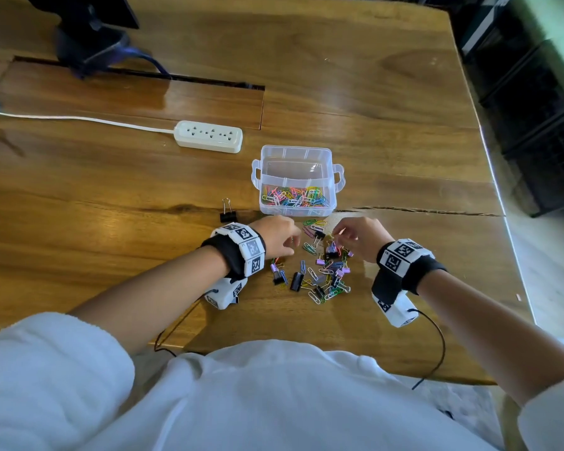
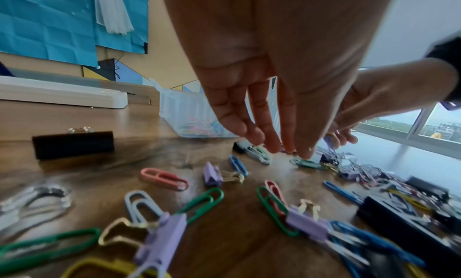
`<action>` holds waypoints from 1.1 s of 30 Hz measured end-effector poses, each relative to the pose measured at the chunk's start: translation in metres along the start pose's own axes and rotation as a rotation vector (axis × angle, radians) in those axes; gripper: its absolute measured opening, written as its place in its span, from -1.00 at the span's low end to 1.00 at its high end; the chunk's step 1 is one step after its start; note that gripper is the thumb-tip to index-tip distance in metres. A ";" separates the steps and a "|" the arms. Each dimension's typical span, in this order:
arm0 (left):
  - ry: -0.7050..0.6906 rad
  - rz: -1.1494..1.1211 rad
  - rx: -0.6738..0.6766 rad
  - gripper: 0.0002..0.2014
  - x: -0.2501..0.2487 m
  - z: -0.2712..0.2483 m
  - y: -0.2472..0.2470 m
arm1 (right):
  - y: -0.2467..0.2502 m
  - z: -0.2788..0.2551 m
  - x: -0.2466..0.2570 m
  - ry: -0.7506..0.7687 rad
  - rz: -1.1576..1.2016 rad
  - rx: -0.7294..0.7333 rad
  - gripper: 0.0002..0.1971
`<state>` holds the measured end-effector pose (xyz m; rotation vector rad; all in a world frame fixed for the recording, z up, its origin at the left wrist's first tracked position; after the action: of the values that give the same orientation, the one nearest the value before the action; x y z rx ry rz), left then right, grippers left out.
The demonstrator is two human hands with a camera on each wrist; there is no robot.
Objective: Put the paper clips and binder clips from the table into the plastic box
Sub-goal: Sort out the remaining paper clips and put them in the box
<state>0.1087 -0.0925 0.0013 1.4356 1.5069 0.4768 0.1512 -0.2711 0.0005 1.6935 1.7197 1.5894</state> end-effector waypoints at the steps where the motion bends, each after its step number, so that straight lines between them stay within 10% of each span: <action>1: 0.003 -0.002 0.009 -0.80 -0.002 -0.001 -0.003 | 0.000 0.000 0.000 -0.004 0.006 -0.002 -0.86; 13: 0.010 0.030 -0.077 -0.71 -0.029 0.011 -0.017 | 0.009 -0.005 -0.030 -0.184 -0.112 -0.084 -0.85; 33: 0.061 -0.033 -0.042 -0.80 -0.015 0.018 -0.024 | -0.004 0.011 -0.014 -0.051 -0.112 0.024 -0.94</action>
<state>0.1080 -0.1176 -0.0211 1.3729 1.5574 0.5327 0.1621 -0.2763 -0.0136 1.6044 1.7812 1.4700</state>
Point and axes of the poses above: each hand's wrist, its own z-axis towards the middle knuckle, its own y-axis out of the back of the hand, x = y × z, the point moved 4 cm from there along z, towards the middle knuckle, and after that the axes turned 6 degrees about y, right-handed, at the moved point
